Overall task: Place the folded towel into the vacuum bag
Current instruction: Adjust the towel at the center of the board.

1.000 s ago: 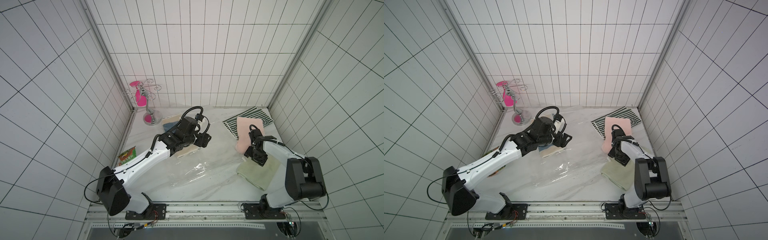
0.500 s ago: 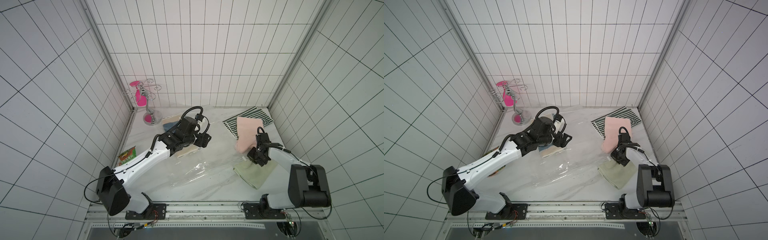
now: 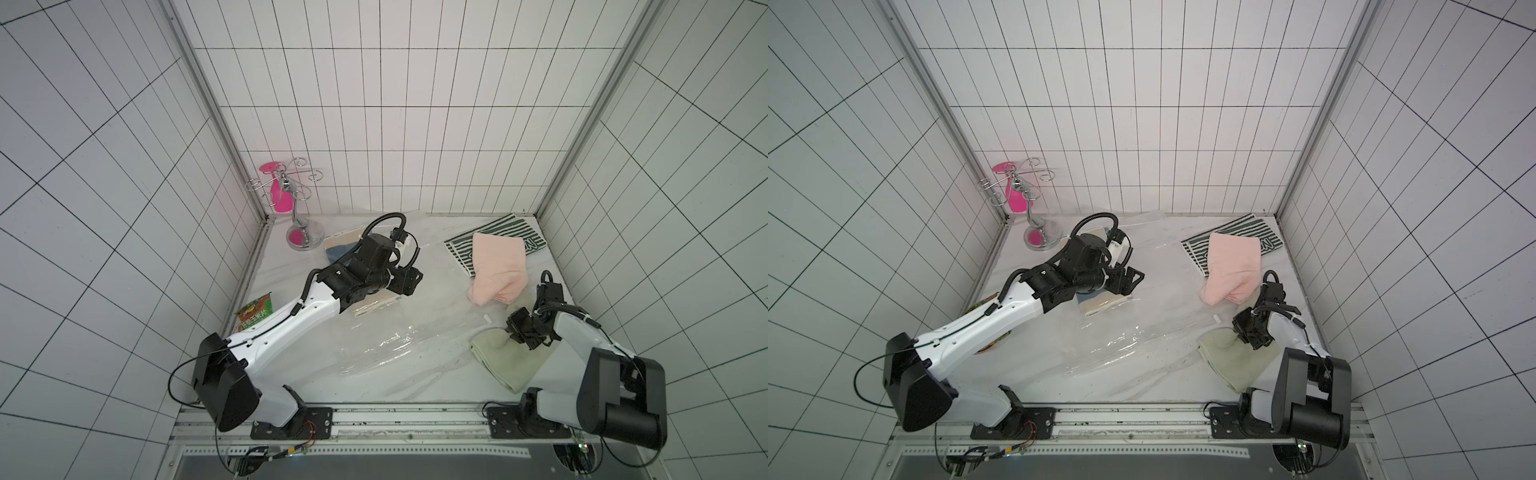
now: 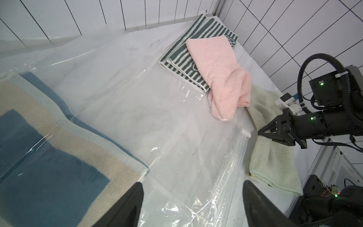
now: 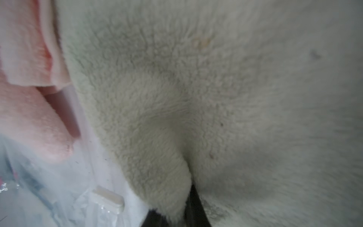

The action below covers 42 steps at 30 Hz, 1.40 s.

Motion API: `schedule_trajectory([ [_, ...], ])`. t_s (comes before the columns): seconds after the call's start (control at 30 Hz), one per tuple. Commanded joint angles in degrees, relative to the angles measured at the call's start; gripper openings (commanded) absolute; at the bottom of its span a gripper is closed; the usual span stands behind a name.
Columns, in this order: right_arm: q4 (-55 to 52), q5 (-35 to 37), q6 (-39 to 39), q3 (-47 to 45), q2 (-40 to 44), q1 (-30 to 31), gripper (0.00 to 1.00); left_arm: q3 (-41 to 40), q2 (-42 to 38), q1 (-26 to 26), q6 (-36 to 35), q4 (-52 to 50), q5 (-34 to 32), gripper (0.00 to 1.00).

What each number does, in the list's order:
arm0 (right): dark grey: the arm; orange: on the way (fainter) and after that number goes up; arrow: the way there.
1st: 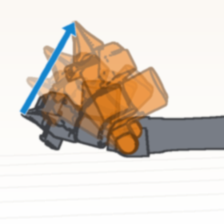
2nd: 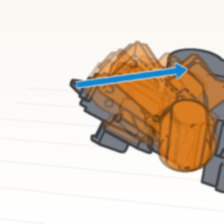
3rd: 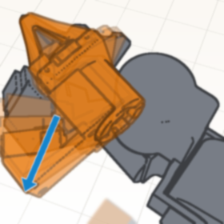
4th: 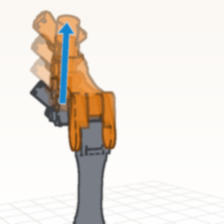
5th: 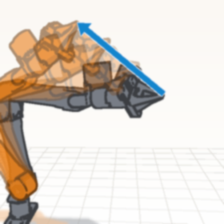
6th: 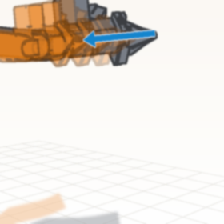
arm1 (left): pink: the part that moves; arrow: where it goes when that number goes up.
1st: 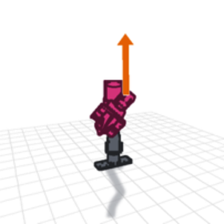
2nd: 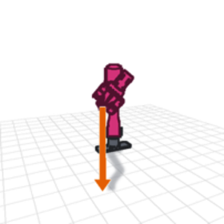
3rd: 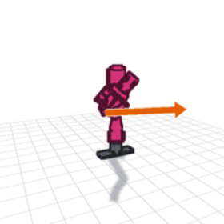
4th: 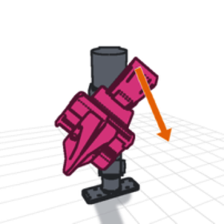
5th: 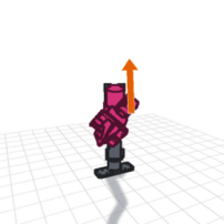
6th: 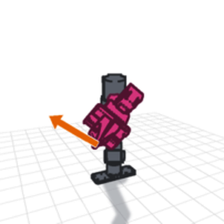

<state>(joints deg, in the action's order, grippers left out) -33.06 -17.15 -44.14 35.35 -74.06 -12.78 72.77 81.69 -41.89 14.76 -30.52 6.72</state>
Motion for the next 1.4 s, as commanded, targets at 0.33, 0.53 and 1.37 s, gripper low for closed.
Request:
schedule_trajectory([
  [0.33, -18.67, 11.56, 4.47, 10.68, 6.48, -0.4, 0.63, 0.05, -0.67, -0.24, 1.66, 1.55, 0.81, 0.77],
  [0.53, -22.08, 19.48, 2.83, 11.86, 8.84, -5.71, 0.65, 3.95, 5.94, -6.3, 6.04, 1.36, 2.89, 0.7],
  [1.37, -9.49, 4.76, 5.82, 0.56, 4.9, -30.63, 0.76, 39.3, 56.85, -23.68, 11.4, -7.19, 21.53, 0.76],
])
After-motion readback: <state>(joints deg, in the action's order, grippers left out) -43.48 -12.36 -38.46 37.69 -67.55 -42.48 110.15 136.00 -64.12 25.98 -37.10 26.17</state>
